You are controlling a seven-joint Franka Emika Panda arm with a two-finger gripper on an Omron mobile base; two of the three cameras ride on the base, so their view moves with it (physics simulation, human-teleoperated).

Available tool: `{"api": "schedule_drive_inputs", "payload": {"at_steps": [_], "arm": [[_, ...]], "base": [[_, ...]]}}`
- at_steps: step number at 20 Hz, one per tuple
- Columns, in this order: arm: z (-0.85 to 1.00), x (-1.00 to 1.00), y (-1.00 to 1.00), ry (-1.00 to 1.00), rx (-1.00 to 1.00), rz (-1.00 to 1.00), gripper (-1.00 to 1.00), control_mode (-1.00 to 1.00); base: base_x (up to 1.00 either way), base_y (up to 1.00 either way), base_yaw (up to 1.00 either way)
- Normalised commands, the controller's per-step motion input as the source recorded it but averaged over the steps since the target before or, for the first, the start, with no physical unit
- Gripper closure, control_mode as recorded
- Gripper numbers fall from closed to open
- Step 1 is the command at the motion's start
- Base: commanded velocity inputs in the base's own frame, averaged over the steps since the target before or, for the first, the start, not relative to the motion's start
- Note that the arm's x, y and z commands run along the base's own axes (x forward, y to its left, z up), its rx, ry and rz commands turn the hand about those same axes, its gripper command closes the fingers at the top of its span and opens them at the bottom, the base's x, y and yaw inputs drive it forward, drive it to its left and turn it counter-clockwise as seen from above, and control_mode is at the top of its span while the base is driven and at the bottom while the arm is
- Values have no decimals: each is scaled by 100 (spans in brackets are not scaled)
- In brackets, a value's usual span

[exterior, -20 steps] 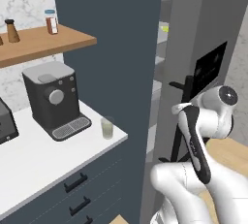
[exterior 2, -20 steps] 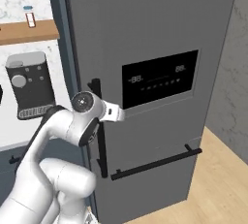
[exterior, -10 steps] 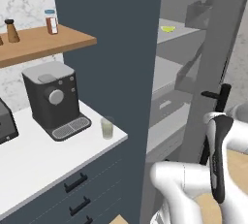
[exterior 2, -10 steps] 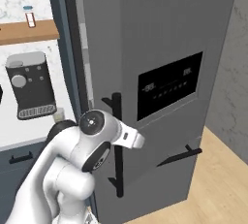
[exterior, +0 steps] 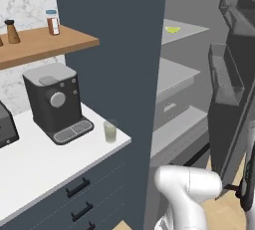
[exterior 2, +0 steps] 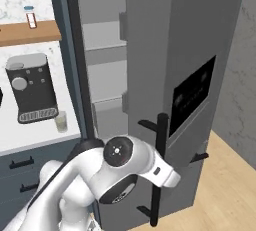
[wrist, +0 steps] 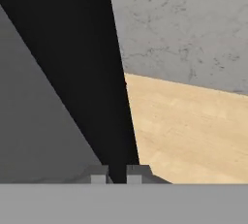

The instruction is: Grab a lemon wedge from the fridge and one ice cube from the ice bowl, and put them in the glass of lemonade.

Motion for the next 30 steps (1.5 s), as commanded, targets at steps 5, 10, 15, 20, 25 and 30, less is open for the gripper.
{"api": "schedule_drive_inputs", "payload": {"at_steps": [5, 10, 15, 20, 25, 30], "arm": [[12, -33, -57, 0, 2, -28, -100, -100], [85, -85, -2, 0, 0, -10, -100, -100], [99, -77, 14, 0, 0, -10, -100, -100], [98, -32, 65, 0, -10, -10, -100, -100], [38, 63, 95, 2, -23, -15, -100, -100], [0, 100, 11, 21, -23, -10, -100, -100]], "base": [[0, 0, 0], [0, 0, 0], [0, 0, 0], [0, 0, 0], [0, 0, 0], [0, 0, 0]]}}
